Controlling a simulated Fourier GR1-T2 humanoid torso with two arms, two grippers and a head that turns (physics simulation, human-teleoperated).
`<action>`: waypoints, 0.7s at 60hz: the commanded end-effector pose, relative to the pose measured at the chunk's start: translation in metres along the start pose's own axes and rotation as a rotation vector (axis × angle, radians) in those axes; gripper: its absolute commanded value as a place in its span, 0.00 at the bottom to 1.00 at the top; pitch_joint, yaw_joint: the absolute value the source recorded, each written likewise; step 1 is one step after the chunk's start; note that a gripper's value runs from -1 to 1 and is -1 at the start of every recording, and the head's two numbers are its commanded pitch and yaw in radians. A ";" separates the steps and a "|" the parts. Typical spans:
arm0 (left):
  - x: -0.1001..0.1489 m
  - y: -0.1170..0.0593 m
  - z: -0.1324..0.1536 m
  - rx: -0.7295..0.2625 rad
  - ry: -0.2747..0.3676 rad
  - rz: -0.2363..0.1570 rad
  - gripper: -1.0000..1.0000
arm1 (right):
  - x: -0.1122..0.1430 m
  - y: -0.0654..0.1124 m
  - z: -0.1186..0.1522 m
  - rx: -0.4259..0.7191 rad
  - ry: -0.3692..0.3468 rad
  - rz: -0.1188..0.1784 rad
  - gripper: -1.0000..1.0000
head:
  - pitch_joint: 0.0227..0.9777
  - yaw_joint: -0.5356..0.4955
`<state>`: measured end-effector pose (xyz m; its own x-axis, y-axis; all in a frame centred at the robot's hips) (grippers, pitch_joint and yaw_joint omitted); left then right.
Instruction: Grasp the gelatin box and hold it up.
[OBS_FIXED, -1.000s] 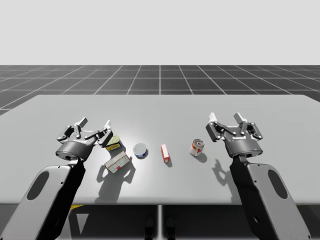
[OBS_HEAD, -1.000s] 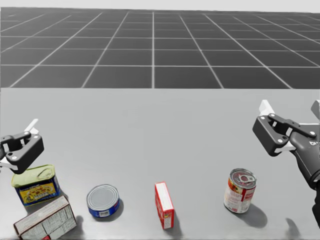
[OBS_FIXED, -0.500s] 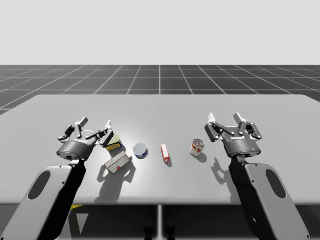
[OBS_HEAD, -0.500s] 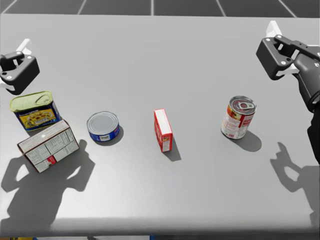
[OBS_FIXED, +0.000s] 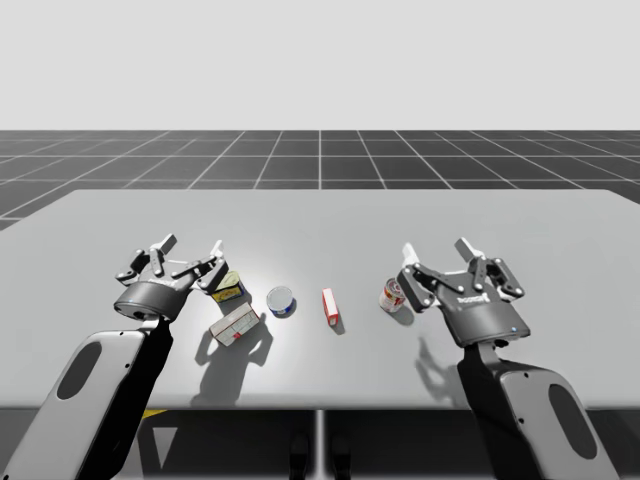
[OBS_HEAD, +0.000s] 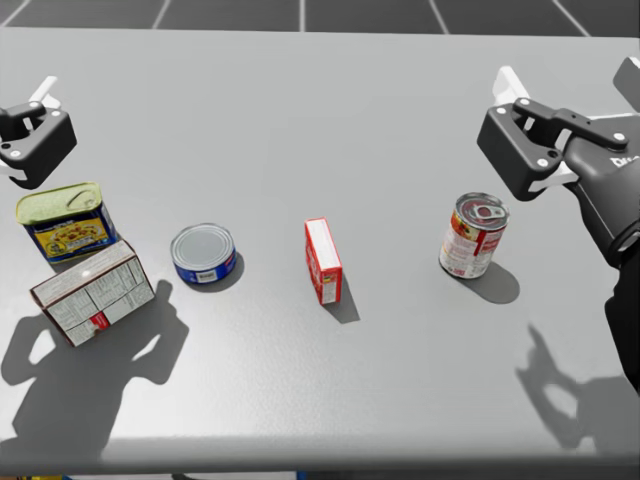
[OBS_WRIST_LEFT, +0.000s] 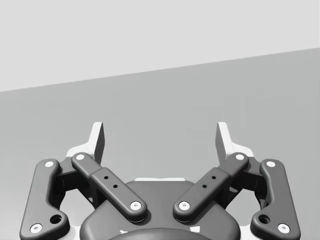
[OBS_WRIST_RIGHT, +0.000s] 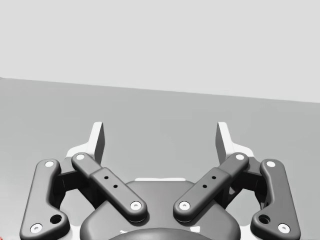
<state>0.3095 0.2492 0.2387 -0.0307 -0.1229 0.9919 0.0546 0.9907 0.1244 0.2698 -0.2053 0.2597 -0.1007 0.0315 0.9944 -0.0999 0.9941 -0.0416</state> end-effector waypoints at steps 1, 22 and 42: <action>0.000 0.001 0.000 0.001 0.001 0.000 0.00 | 0.005 0.028 0.025 0.086 0.019 0.005 0.00 | 0.85 0.48; -0.001 0.000 0.000 -0.002 0.004 -0.004 0.00 | -0.007 0.071 0.072 0.249 0.113 -0.031 0.00 | 0.85 0.47; -0.002 0.000 -0.001 0.002 0.002 -0.005 0.00 | -0.044 0.101 0.080 0.299 0.187 -0.044 0.00 | 0.85 0.47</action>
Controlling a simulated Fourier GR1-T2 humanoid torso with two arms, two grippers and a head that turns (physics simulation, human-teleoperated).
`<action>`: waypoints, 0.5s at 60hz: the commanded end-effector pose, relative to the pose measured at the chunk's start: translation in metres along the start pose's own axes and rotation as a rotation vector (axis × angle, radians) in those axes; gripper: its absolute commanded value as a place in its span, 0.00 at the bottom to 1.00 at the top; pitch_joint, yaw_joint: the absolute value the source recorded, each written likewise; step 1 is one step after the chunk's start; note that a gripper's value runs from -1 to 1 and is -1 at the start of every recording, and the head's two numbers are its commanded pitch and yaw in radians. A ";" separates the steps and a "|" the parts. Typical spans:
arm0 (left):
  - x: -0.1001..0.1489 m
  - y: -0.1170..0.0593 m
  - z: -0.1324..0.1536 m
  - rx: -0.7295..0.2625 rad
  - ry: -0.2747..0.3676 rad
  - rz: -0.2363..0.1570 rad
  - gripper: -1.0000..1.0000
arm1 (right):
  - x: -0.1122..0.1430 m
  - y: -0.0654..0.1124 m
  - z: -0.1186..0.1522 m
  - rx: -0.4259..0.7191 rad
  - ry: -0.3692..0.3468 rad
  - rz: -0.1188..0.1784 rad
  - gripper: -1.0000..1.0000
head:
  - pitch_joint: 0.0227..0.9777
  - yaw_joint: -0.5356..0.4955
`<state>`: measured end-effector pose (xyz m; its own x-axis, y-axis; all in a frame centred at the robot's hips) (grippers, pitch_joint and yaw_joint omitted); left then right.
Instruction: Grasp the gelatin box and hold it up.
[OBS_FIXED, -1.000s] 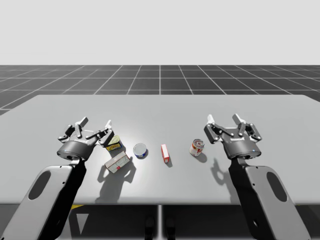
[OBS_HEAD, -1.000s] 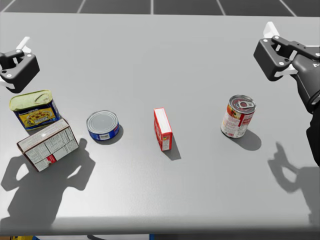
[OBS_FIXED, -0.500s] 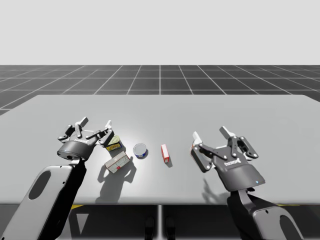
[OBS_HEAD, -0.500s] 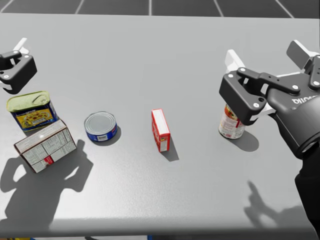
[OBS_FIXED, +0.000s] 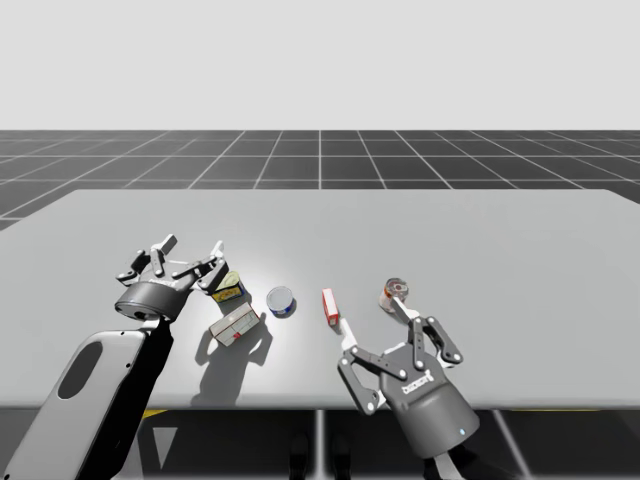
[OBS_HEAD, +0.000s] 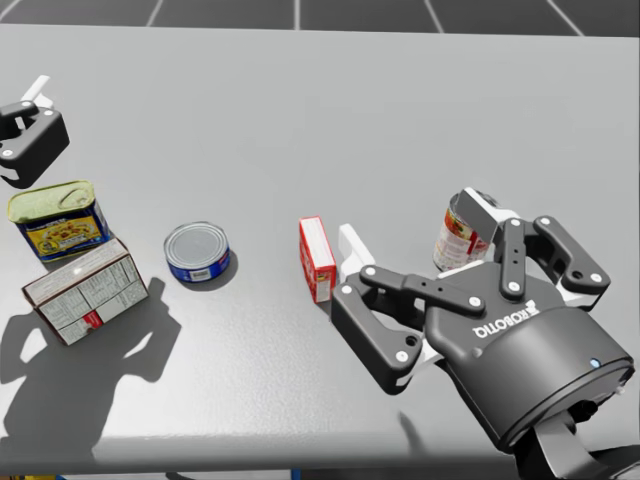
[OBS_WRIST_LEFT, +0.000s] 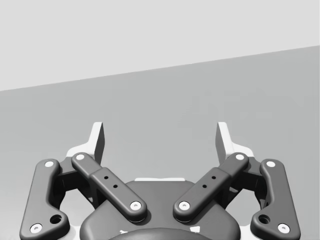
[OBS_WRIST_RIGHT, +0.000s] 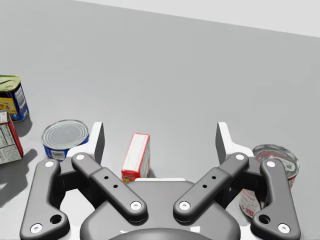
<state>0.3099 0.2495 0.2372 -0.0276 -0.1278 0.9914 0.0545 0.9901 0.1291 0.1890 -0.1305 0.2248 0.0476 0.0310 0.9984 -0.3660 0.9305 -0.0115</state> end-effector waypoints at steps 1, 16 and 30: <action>0.000 0.000 0.000 0.002 -0.001 -0.001 0.00 | -0.023 0.018 -0.004 0.025 0.046 -0.013 0.00 | 0.85 0.47; 0.000 0.000 0.000 0.002 0.000 -0.002 0.00 | -0.046 0.028 -0.015 0.033 0.097 -0.055 0.00 | 0.85 0.47; 0.000 0.000 0.000 0.002 0.000 -0.002 0.00 | -0.071 0.034 -0.034 -0.007 0.134 -0.025 0.00 | 0.85 0.47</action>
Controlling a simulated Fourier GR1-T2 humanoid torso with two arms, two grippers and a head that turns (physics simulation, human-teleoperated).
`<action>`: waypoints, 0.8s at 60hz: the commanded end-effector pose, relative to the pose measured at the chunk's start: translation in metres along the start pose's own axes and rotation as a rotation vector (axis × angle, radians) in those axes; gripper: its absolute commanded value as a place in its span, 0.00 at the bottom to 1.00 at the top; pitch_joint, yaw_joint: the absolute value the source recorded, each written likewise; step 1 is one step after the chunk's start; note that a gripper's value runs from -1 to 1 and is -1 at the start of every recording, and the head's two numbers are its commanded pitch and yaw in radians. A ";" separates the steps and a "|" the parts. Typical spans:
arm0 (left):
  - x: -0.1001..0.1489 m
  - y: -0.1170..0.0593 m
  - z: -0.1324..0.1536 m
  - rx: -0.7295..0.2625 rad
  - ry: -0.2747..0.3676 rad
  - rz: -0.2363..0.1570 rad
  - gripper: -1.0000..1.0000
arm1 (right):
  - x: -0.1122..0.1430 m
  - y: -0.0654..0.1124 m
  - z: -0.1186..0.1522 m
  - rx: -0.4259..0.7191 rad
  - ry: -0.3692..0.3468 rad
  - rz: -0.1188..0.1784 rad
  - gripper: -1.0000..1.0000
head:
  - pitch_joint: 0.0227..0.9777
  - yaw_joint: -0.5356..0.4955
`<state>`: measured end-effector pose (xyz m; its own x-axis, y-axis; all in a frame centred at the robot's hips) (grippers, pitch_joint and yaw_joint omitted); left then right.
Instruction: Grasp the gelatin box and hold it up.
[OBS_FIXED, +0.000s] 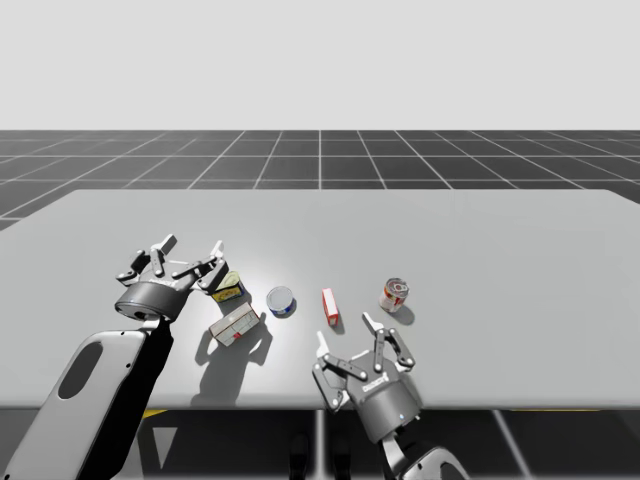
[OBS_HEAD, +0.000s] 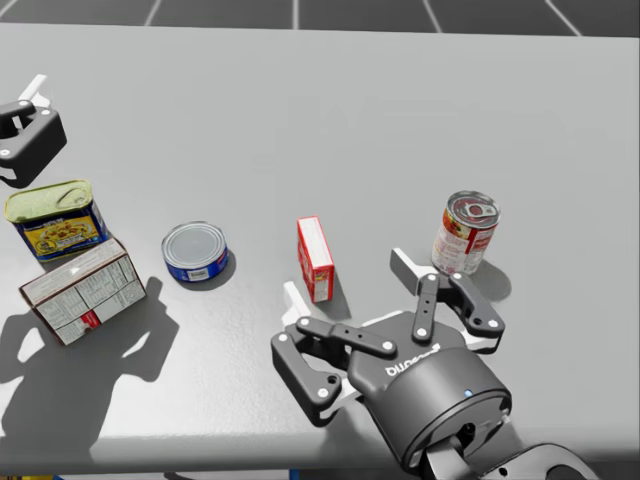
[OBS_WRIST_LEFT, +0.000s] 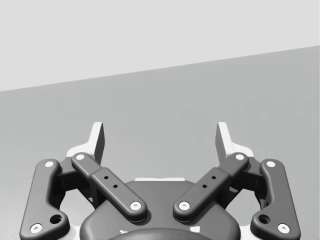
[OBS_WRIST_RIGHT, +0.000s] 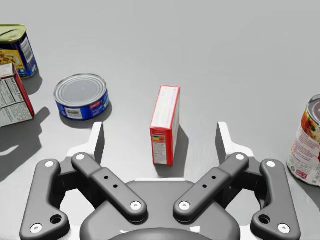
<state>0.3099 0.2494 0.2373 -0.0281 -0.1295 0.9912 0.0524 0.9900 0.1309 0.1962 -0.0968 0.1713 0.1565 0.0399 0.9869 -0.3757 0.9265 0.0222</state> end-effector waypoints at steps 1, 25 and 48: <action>0.000 0.000 0.000 0.000 0.000 -0.001 0.00 | -0.020 0.004 -0.017 -0.026 0.035 -0.002 0.00 | 0.85 0.47; 0.000 0.000 0.000 0.000 0.000 0.000 0.00 | -0.031 0.015 -0.059 -0.127 0.069 0.032 0.00 | 0.84 0.47; 0.000 0.000 0.001 -0.002 0.002 0.003 0.00 | -0.035 0.017 -0.073 -0.165 0.120 0.047 0.02 | 0.83 0.47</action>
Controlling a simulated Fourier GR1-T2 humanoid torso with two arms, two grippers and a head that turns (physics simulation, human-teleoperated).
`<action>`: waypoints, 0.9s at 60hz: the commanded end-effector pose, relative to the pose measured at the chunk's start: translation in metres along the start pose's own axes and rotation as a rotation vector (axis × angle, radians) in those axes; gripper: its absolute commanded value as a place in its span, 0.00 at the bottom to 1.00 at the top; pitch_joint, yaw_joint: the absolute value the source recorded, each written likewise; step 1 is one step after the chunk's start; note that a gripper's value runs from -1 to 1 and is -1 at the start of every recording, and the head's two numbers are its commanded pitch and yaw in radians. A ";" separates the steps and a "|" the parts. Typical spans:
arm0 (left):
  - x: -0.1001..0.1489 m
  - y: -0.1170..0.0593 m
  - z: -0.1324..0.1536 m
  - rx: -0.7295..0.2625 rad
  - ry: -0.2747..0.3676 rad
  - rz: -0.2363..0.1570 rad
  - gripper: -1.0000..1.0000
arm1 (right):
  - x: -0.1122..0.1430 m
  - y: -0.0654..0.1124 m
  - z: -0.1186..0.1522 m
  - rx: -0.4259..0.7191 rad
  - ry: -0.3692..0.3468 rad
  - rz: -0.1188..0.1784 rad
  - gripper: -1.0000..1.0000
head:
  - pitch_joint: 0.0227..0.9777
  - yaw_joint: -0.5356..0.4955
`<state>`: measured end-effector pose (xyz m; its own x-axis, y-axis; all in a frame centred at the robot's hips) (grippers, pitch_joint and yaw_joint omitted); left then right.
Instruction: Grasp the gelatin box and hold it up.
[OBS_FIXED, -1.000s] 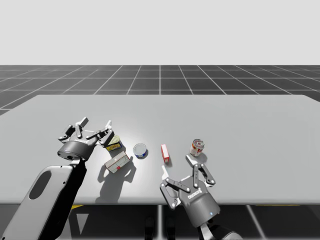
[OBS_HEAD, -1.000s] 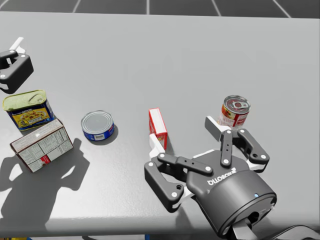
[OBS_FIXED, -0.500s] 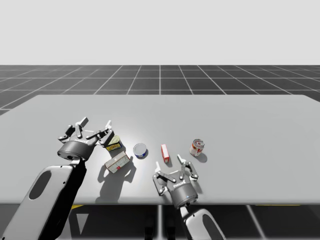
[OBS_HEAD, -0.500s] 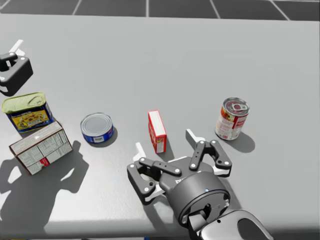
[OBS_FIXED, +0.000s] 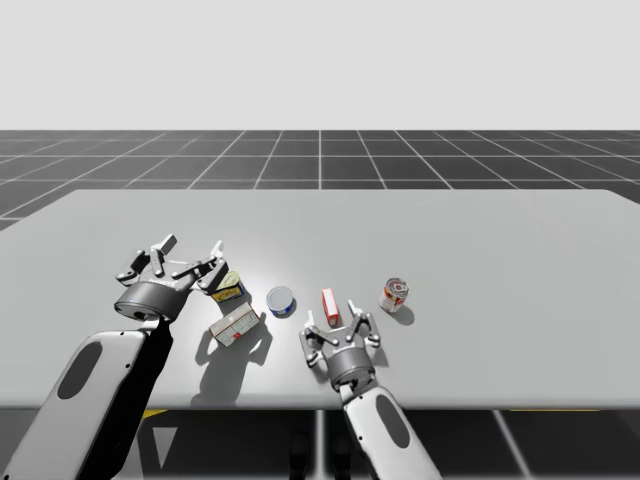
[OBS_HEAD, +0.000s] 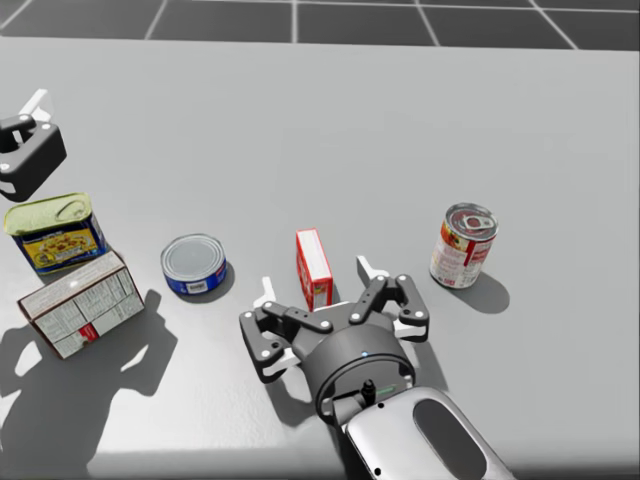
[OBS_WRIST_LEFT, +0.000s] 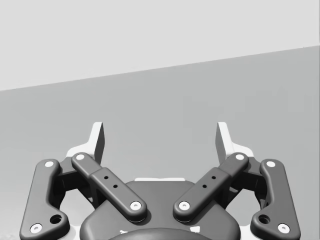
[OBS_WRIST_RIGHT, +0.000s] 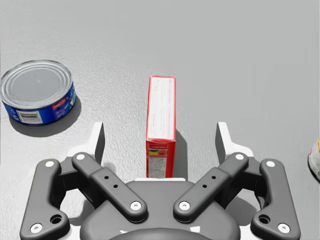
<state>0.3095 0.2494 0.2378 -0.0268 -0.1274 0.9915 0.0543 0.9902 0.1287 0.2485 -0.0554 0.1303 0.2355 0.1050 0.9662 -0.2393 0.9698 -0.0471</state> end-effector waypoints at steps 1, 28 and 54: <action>0.000 0.000 0.000 -0.001 0.001 0.000 0.00 | -0.005 0.001 -0.004 -0.015 0.020 0.017 0.24 | 0.83 0.47; -0.001 -0.001 0.000 -0.001 0.002 -0.004 0.00 | -0.009 -0.002 -0.002 -0.033 0.035 -0.004 1.00 | 0.69 0.46; -0.003 -0.001 0.000 -0.002 0.003 -0.006 0.00 | -0.010 -0.001 0.000 -0.035 0.016 -0.008 1.00 | 0.48 0.45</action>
<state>0.3093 0.2484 0.2353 -0.0243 -0.1325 0.9909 0.0569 0.9894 0.1337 0.2467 -0.0514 0.1270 0.2319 0.1115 0.9663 -0.2686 0.9621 -0.0466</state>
